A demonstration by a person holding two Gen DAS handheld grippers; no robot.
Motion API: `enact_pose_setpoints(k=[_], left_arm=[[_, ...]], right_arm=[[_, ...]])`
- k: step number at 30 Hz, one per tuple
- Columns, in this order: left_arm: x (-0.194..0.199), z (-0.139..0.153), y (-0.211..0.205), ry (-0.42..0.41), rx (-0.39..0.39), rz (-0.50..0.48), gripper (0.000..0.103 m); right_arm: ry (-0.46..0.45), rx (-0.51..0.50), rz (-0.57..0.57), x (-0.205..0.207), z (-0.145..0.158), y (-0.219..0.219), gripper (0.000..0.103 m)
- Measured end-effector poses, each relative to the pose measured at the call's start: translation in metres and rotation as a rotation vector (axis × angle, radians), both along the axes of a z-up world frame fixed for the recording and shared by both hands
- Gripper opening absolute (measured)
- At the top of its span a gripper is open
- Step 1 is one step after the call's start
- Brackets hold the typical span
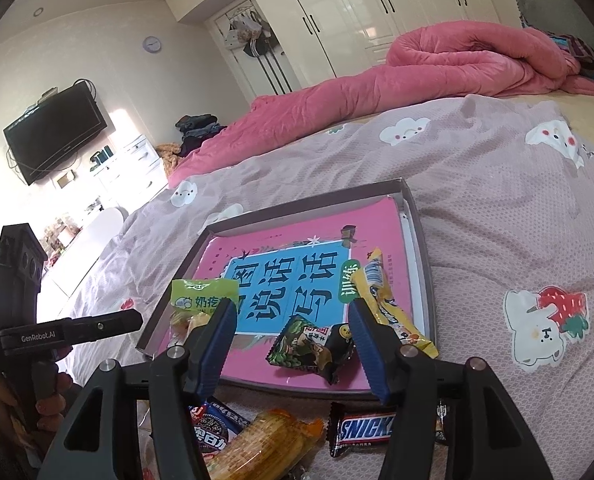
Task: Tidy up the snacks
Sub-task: 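Withdraw both grippers from the tray back toward the snack pile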
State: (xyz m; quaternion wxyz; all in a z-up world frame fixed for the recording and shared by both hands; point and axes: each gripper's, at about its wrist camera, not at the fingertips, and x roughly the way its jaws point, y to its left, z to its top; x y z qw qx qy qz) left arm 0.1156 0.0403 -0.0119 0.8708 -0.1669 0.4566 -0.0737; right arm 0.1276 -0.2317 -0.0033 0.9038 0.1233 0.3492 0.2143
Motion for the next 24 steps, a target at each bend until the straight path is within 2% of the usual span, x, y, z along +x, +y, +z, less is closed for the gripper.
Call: enact_pose_setpoints(k=[6, 24], left_arm=[[-0.006, 0.002, 0.001, -0.002, 0.000, -0.002, 0.075], [-0.023, 0.001, -0.010, 0.008, 0.032, -0.049, 0.075]], right_arm=[[-0.008, -0.011, 0.007, -0.003, 0.002, 0.002, 0.062], [0.000, -0.001, 0.020, -0.018, 0.005, 0.001, 0.062]])
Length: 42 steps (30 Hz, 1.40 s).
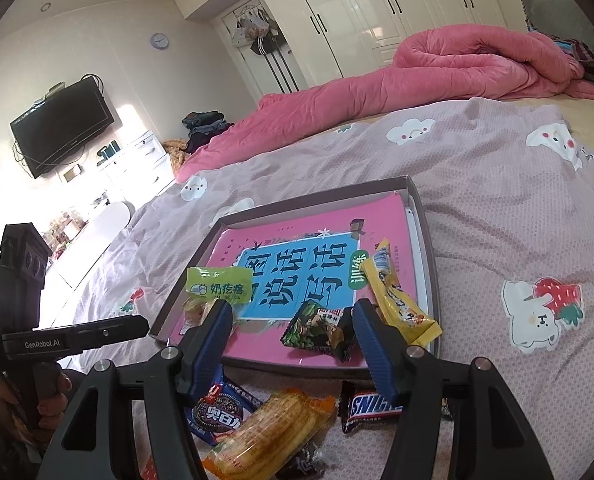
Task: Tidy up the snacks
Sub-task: 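Withdraw both grippers from the tray back toward the snack pile, then grasp the orange-ended wafer roll bag with the right gripper while the left grasps the clear crisp bag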
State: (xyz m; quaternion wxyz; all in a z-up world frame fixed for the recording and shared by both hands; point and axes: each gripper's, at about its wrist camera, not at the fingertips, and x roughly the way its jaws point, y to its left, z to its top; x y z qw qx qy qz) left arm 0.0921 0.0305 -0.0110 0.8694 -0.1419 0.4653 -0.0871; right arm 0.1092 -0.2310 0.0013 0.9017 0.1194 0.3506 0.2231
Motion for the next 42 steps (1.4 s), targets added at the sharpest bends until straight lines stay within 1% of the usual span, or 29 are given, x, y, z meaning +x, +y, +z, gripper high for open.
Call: enact_pose_setpoints(k=[12, 17, 20, 23, 29, 33, 38, 39, 40, 42], left_arm=[[-0.013, -0.005, -0.005, 0.019, 0.022, -0.029, 0.075], [-0.019, -0.008, -0.009, 0.020, 0.052, -0.038, 0.075], [-0.024, -0.013, -0.013, 0.033, 0.052, -0.051, 0.075], [-0.029, -0.016, -0.017, 0.031, 0.086, -0.057, 0.075], [-0.040, -0.013, -0.018, 0.013, 0.076, -0.052, 0.075], [-0.049, -0.010, -0.024, -0.007, 0.069, -0.073, 0.075], [-0.055, -0.012, -0.034, -0.004, 0.068, -0.112, 0.075], [-0.055, -0.013, -0.035, 0.002, 0.064, -0.117, 0.073], [-0.055, -0.015, -0.035, 0.010, 0.052, -0.122, 0.067], [-0.055, -0.019, -0.036, 0.027, 0.039, -0.128, 0.060]], right_arm=[[0.024, -0.011, 0.011, -0.015, -0.001, 0.004, 0.063], [0.034, -0.028, 0.026, -0.022, -0.002, 0.010, 0.063], [0.042, -0.030, 0.033, -0.024, -0.002, 0.012, 0.063], [0.051, -0.033, 0.036, -0.028, -0.003, 0.013, 0.063], [0.079, -0.040, 0.042, -0.030, -0.007, 0.016, 0.063], [0.081, -0.052, 0.046, -0.032, -0.008, 0.018, 0.063], [0.094, -0.053, 0.043, -0.034, -0.009, 0.018, 0.063], [0.098, -0.053, 0.042, -0.034, -0.010, 0.018, 0.063], [0.105, -0.053, 0.041, -0.035, -0.011, 0.017, 0.063], [0.121, -0.050, 0.041, -0.035, -0.013, 0.016, 0.063]])
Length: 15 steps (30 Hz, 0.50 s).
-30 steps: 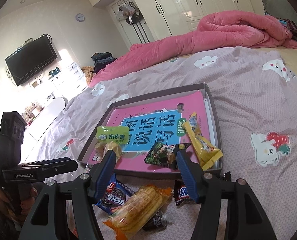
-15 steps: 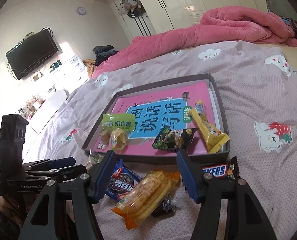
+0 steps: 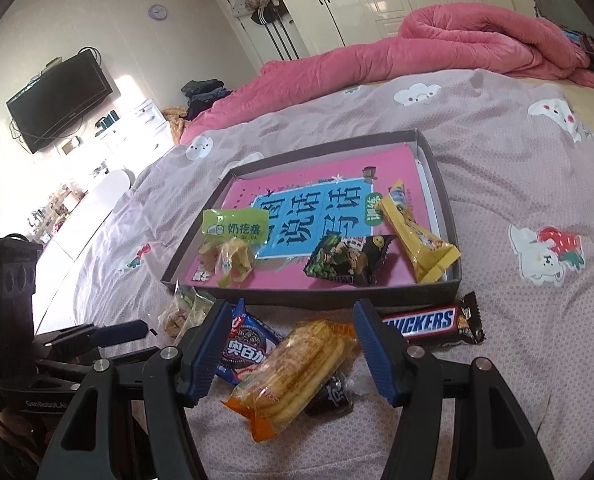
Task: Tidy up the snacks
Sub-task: 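Grasp the orange-ended wafer roll bag with the right gripper while the left grasps the clear crisp bag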
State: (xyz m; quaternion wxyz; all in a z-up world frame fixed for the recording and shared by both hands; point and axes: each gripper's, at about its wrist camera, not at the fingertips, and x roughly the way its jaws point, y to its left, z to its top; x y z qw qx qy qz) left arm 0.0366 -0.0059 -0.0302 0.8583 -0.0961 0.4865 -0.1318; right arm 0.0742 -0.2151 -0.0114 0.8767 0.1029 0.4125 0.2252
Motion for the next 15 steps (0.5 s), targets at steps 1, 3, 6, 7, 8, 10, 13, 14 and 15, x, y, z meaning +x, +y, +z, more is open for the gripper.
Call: enact_pose_setpoints(k=[1, 3, 6, 7, 8, 10, 13, 14, 15], left_arm=[[0.000, -0.003, 0.000, 0.011, -0.007, -0.003, 0.058], [0.001, -0.007, 0.000, 0.025, -0.020, -0.003, 0.057], [0.001, -0.010, 0.002, 0.038, -0.044, 0.003, 0.056], [0.002, -0.011, 0.002, 0.039, -0.047, 0.004, 0.056], [0.002, -0.012, 0.003, 0.040, -0.051, 0.005, 0.055], [0.004, -0.014, 0.003, 0.046, -0.058, 0.006, 0.051], [0.006, -0.018, 0.003, 0.054, -0.059, 0.003, 0.050], [0.007, -0.019, 0.003, 0.056, -0.058, 0.002, 0.050], [0.007, -0.020, 0.002, 0.057, -0.059, 0.000, 0.049]], right_arm=[[0.008, 0.003, 0.001, 0.000, -0.001, -0.001, 0.063], [0.032, 0.009, 0.000, -0.001, -0.004, -0.002, 0.063], [0.068, 0.023, -0.003, -0.003, -0.008, -0.005, 0.063], [0.081, 0.035, -0.003, -0.003, -0.010, -0.006, 0.063], [0.088, 0.044, -0.003, -0.003, -0.011, -0.007, 0.063], [0.107, 0.061, -0.001, -0.001, -0.015, -0.008, 0.063], [0.151, 0.085, 0.004, 0.004, -0.023, -0.008, 0.060], [0.170, 0.088, 0.004, 0.006, -0.027, -0.008, 0.058], [0.189, 0.092, 0.004, 0.008, -0.031, -0.008, 0.057]])
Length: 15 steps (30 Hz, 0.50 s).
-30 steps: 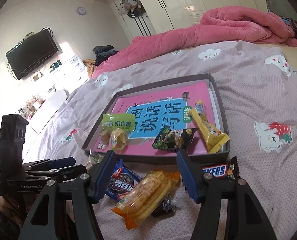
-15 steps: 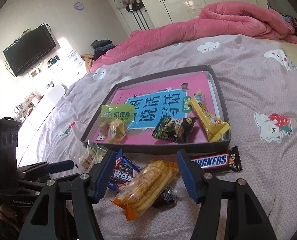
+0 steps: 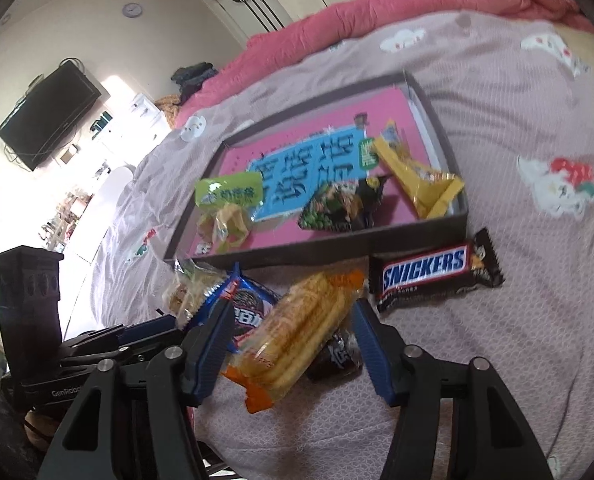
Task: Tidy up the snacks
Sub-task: 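Grasp the orange-ended wafer roll bag with the right gripper while the left grasps the clear crisp bag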
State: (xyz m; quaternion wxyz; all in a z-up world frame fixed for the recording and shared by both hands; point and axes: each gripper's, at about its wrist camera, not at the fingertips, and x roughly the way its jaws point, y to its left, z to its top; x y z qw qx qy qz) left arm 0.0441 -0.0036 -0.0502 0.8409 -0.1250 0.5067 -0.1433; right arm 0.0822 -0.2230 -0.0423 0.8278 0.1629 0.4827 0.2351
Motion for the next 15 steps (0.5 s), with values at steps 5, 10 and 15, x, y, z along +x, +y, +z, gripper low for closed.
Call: enact_pose_setpoints(k=[5, 10, 15], left_arm=[[0.004, -0.004, -0.001, 0.008, -0.006, -0.004, 0.047], [0.008, -0.009, -0.002, 0.012, -0.005, -0.001, 0.047], [0.015, -0.013, -0.002, 0.012, -0.007, -0.002, 0.044]], right_arm=[[0.055, 0.044, -0.001, 0.010, -0.013, -0.001, 0.054], [0.108, 0.082, -0.014, 0.022, -0.026, -0.004, 0.054], [0.127, 0.102, -0.008, 0.032, -0.033, -0.002, 0.054]])
